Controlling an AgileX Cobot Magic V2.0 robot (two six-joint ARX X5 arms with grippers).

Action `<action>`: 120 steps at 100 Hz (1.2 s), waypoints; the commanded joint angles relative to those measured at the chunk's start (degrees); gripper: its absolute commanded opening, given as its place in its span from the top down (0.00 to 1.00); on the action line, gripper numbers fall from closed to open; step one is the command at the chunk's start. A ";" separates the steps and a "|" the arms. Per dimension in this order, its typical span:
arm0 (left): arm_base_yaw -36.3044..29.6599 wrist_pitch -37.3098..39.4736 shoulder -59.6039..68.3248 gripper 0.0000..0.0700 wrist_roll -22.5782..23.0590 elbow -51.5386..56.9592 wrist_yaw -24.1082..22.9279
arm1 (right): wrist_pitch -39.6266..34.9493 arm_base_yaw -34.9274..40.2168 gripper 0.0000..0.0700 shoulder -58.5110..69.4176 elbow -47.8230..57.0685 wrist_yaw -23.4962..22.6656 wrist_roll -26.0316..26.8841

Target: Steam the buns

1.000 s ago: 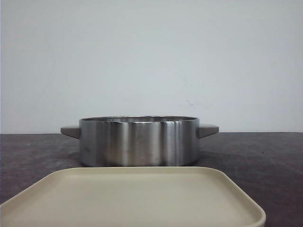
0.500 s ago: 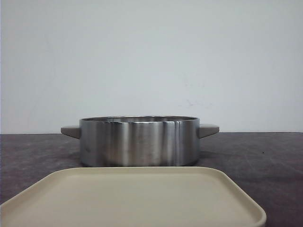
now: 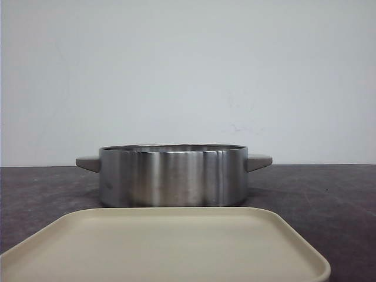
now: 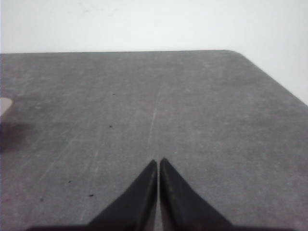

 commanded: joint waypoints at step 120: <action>2.73 5.05 -3.19 1.00 -1.05 -6.64 4.87 | 0.46 -0.04 1.00 -0.07 -0.20 0.17 0.11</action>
